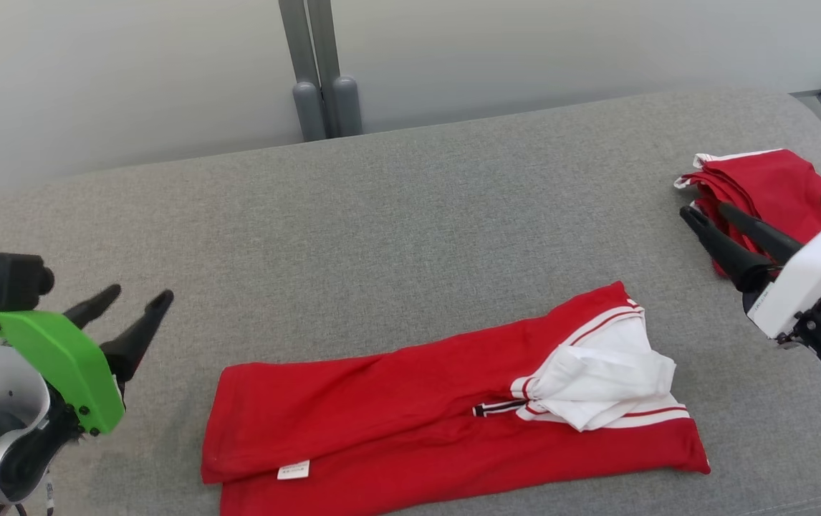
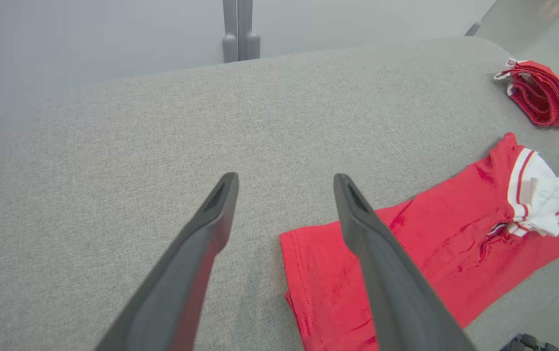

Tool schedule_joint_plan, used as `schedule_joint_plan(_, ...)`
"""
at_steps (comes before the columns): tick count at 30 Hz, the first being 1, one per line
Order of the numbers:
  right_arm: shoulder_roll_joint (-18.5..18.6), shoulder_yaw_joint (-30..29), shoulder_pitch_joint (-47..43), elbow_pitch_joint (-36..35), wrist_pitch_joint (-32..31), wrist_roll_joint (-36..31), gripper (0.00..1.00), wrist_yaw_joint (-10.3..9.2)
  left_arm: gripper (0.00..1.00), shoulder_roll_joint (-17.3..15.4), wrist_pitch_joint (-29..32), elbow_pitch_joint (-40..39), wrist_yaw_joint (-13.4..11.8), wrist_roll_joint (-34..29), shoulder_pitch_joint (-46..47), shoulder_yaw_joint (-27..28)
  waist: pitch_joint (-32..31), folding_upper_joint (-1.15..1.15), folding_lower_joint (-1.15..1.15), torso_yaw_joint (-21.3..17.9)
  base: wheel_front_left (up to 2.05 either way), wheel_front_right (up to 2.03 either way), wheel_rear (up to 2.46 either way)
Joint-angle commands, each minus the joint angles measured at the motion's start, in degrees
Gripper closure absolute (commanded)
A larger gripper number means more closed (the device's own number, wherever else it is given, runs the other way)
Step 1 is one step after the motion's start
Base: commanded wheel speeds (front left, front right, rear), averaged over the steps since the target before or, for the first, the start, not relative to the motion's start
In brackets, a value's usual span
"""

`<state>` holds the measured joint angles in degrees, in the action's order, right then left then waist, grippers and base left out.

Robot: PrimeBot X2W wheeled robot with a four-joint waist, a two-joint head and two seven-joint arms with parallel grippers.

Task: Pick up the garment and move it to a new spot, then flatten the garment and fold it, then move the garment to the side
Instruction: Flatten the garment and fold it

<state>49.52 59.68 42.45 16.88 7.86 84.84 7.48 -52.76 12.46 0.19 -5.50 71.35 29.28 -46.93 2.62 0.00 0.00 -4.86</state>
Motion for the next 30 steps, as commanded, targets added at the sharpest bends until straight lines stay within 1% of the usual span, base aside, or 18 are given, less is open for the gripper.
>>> schedule_joint_plan(1, -0.08, -0.85, -2.22, 0.82, 3.44, -0.84, 0.0, 0.03, 0.0, 0.54, -4.73, -0.49, -1.61, -1.34, -1.69, 1.57, 0.1, 0.0, 0.0, 0.05, 0.0, 0.0, 0.0)
schedule_joint_plan(2, -0.58, -1.91, -3.21, 1.83, 5.45, -1.88, 0.0, 0.03, 0.0, 0.97, -9.18, -0.6, -3.58, -2.25, -3.24, 2.95, 0.24, 0.0, 0.0, -0.11, 0.0, 0.0, 0.0)
schedule_joint_plan(4, -2.51, -5.05, -5.07, 3.66, 7.06, -3.6, 0.0, 0.04, 0.0, 2.09, -16.42, -1.52, -6.59, -3.16, -6.54, 4.73, 0.66, 0.0, 0.0, -0.32, 0.0, 0.0, 0.0)
schedule_joint_plan(5, -3.44, -7.76, -5.82, 4.74, 7.28, -4.67, 0.0, 0.04, 0.0, 2.49, -19.73, -1.86, -8.06, -3.91, -7.7, 5.66, 0.82, 0.0, 0.0, -0.36, 0.0, 0.0, 0.0)
schedule_joint_plan(6, -4.89, -12.49, -6.83, 5.68, 7.38, -6.9, 0.0, 0.04, 0.0, 3.01, -23.13, -2.44, -9.68, -4.56, -9.4, 6.56, 1.02, 0.0, 0.0, -0.42, 0.0, 0.0, 0.0)
schedule_joint_plan(7, -6.49, -16.56, -8.5, 6.04, 7.29, -8.95, 0.0, 0.03, 0.0, 3.62, -24.98, -2.89, -11.05, -5.05, -10.96, 7.39, 1.16, 0.0, 0.0, -0.43, 0.0, 0.0, 0.0)
schedule_joint_plan(8, -8.67, -21.92, -11.09, 6.12, 7.29, -11.64, 0.0, 0.03, 0.0, 4.3, -26.54, -3.4, -12.81, -6.47, -12.45, 8.83, 1.29, 0.0, 0.0, -0.37, 0.0, 0.0, 0.0)
schedule_joint_plan(9, -10.34, -25.6, -13.36, 5.71, 7.27, -14.08, 0.0, 0.03, 0.0, 5.04, -27.12, -3.92, -13.98, -7.33, -13.72, 9.85, 1.37, 0.0, 0.0, -0.28, 0.0, 0.0, 0.0)
schedule_joint_plan(10, -12.49, -29.73, -16.2, 4.6, 7.28, -17.17, 0.0, 0.03, 0.0, 6.25, -27.45, -4.59, -15.01, -8.6, -15.67, 11.14, 1.41, 0.0, 0.0, -0.19, 0.0, 0.0, 0.0)
schedule_joint_plan(12, -16.03, -36.75, -20.53, 1.73, 7.3, -22.04, 0.0, 0.03, 0.0, 9.49, -27.73, -6.23, -16.84, -13.1, -18.33, 16.75, 1.56, 0.0, 0.0, -0.02, 0.0, 0.0, 0.0)
schedule_joint_plan(13, -17.23, -39.06, -22.67, 0.67, 7.3, -24.3, 0.0, 0.03, 0.0, 11.25, -27.62, -6.62, -17.1, -15.12, -20.57, 18.55, 1.58, 0.0, 0.0, 0.07, 0.0, 0.0, 0.0)
schedule_joint_plan(15, -20.54, -44.06, -27.64, -1.71, 7.31, -28.38, 0.0, 0.03, 0.0, 15.83, -27.61, -7.31, -16.67, -20.49, -24.78, 22.79, 1.5, 0.0, 0.0, 0.44, 0.0, 0.0, 0.0)
schedule_joint_plan(16, -21.8, -45.32, -29.36, -2.75, 7.3, -29.81, 0.0, 0.04, 0.0, 17.65, -27.62, -7.4, -16.24, -22.16, -26.16, 24.39, 1.48, 0.0, 0.0, 0.54, 0.0, 0.0, 0.0)
schedule_joint_plan(19, -23.7, -47.13, -33.79, -4.62, 7.32, -33.11, 0.0, 0.04, 0.0, 23.3, -27.64, -7.27, -14.82, -27.64, -30.2, 29.05, 1.35, 0.0, 0.0, 0.64, 0.0, 0.0, 0.0)
schedule_joint_plan(20, -24.12, -47.65, -35.02, -4.97, 7.32, -33.64, 0.0, 0.03, 0.0, 25.44, -27.63, -7.26, -13.99, -29.5, -31.56, 30.56, 1.39, 0.0, 0.0, 0.65, 0.0, 0.0, 0.0)
schedule_joint_plan(22, -24.45, -47.72, -36.98, -5.08, 7.32, -34.41, 0.0, 0.03, 0.0, 28.5, -27.64, -7.19, -12.11, -32.39, -33.27, 32.52, 1.6, 0.0, 0.0, 0.8, 0.0, 0.0, 0.0)
schedule_joint_plan(26, -23.84, -45.96, -39.01, -4.09, 6.65, -34.18, 0.0, 0.03, 0.0, 32.59, -27.64, -5.79, -8.55, -36.44, -34.92, 35.52, 2.08, 0.0, 0.0, 1.18, 0.0, 0.0, 0.0)
schedule_joint_plan(30, -23.7, -43.89, -37.74, -2.66, 4.29, -32.79, 0.0, 0.03, 0.0, 35.37, -27.65, -4.34, -5.83, -38.62, -34.08, 37.14, 2.65, 0.0, 0.0, 1.3, 0.0, 0.0, 0.0)
